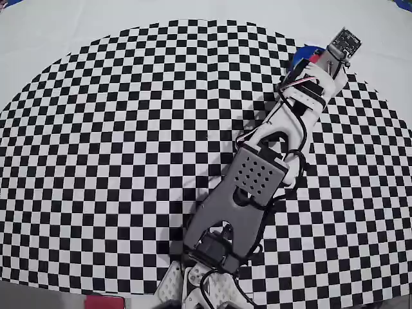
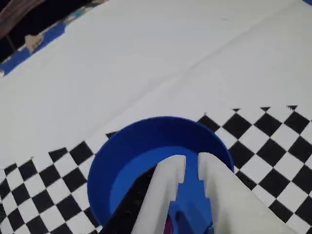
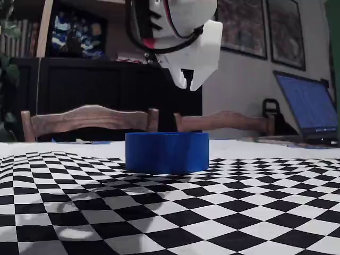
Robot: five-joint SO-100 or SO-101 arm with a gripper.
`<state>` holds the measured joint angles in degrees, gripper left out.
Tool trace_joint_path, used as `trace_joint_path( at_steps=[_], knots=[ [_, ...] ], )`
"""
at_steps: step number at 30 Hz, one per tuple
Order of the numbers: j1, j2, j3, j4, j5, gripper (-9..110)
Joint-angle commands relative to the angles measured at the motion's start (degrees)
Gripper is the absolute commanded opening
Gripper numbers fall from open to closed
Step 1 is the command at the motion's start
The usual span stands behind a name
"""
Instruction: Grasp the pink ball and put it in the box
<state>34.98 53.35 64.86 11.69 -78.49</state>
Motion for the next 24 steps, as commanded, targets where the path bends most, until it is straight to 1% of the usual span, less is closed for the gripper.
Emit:
trace_joint_path(
  at_steps=[1,5,8,9,15,20,24],
  knots=[
    [0.6,12.0,6.6,-1.0,4.1,0],
    [0.1,22.9,17.8,-1.1,11.6,0],
    [-1.1,33.0,27.9,-1.1,20.1,0],
    [-2.0,38.0,33.0,-1.2,24.5,0],
    [-5.8,55.1,50.1,-1.4,38.8,0],
    [-9.5,67.1,61.8,-1.5,48.2,0],
    [-13.4,77.3,72.9,-1.5,53.2,0]
  ],
)
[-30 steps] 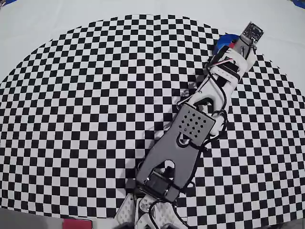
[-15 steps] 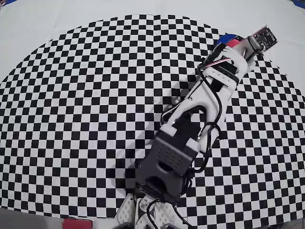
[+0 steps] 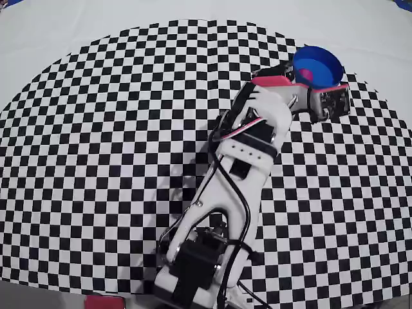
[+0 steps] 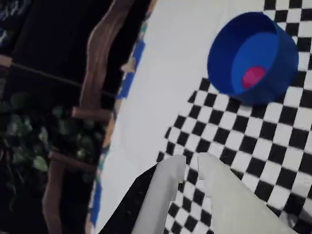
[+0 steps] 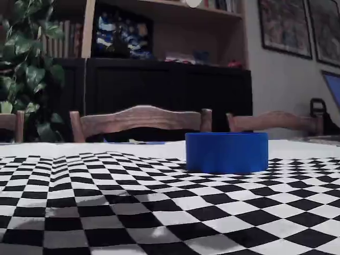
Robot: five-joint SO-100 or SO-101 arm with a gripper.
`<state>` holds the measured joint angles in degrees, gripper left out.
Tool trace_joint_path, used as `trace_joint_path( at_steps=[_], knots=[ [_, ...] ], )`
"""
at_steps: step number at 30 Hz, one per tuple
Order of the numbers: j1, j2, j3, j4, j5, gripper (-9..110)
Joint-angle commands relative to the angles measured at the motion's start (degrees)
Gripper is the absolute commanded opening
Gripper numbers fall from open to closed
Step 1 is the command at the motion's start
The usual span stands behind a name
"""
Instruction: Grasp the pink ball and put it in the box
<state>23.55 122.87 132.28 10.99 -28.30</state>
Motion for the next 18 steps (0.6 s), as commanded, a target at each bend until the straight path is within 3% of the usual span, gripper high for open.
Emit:
trace_joint_path(
  at_steps=[1,13,18],
  knots=[
    [-2.9,10.5,8.3,-0.8,4.1,0],
    [-13.1,40.8,35.1,0.9,11.8,0],
    [-18.7,52.8,40.1,8.6,15.0,0]
  ],
)
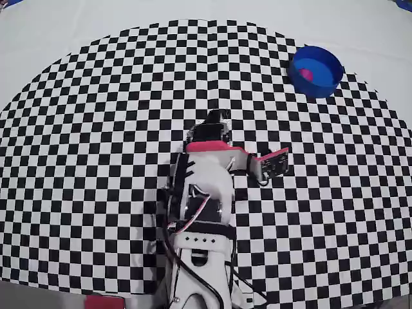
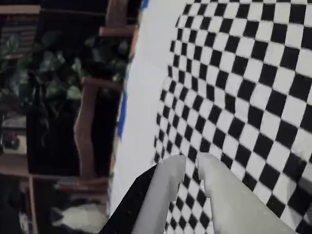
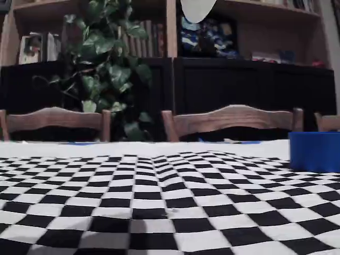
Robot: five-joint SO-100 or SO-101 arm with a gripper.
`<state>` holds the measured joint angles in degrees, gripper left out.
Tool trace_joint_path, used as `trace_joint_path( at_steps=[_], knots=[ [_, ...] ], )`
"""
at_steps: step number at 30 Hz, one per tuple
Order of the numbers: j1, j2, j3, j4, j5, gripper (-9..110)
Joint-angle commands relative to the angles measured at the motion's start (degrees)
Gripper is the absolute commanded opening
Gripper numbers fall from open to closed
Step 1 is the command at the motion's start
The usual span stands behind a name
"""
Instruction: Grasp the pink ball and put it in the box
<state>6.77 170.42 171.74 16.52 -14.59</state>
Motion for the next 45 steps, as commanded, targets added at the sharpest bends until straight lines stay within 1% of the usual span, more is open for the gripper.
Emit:
trace_joint_path(
  at_steps=[1,6,10,29,45],
  knots=[
    [-2.7,7.2,1.3,4.5,1.7,0],
    [-5.4,12.6,3.5,10.0,2.5,0],
    [-7.0,15.8,4.0,17.1,3.1,0],
    [-8.3,15.9,3.9,37.8,4.8,0],
    [-8.4,15.9,4.0,38.5,4.8,0]
  ],
)
